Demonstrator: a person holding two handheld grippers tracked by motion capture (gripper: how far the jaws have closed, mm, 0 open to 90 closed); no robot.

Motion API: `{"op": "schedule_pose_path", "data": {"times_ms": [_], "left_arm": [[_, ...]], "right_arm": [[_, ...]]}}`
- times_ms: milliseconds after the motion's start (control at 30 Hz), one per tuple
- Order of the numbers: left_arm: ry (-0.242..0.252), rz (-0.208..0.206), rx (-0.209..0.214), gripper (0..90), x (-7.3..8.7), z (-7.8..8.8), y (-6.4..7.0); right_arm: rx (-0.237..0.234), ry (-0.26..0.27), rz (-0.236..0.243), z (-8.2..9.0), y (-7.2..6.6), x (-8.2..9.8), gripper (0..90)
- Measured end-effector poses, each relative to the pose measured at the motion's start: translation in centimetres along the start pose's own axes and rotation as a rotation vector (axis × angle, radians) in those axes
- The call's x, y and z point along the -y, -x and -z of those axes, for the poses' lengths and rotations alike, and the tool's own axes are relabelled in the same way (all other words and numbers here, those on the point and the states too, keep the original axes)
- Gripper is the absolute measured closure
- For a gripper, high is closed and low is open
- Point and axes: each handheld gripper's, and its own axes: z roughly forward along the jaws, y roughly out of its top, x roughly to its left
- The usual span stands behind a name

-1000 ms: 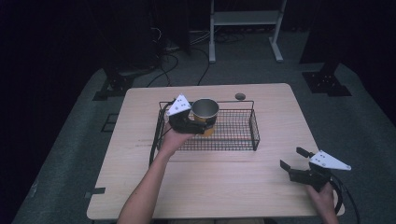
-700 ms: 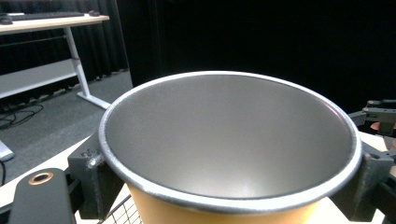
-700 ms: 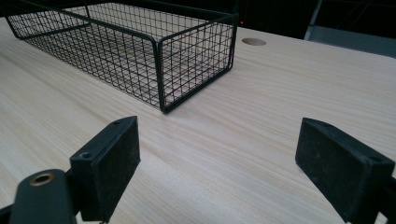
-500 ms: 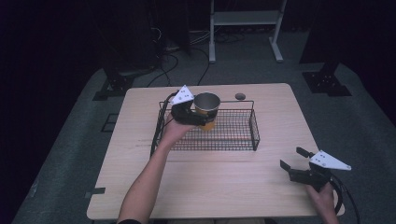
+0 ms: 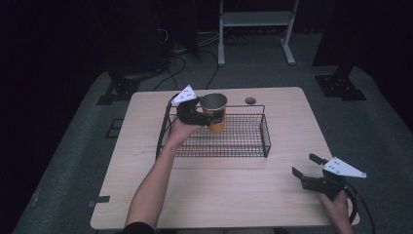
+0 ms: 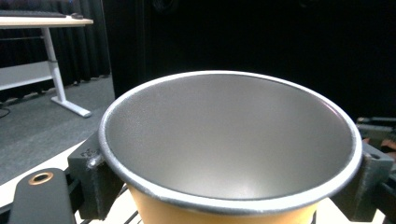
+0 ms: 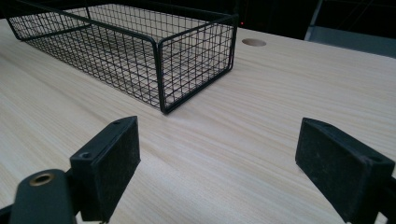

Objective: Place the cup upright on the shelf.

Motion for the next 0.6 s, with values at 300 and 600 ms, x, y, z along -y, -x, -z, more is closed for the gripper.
{"op": "schedule_pose_path", "data": {"times_ms": [300,600], "left_arm": [[-0.032,-0.047,0.006,12.5,0.9,-1.0,-0.3],[-0.084,-0.042,0.025,12.3,1.9,-1.7,-0.9]], "right_arm": [[-0.001,0.000,0.003,0.0,0.0,0.0,12.8],[-0.002,0.000,0.004,0.0,0.0,0.0,12.8]]}}
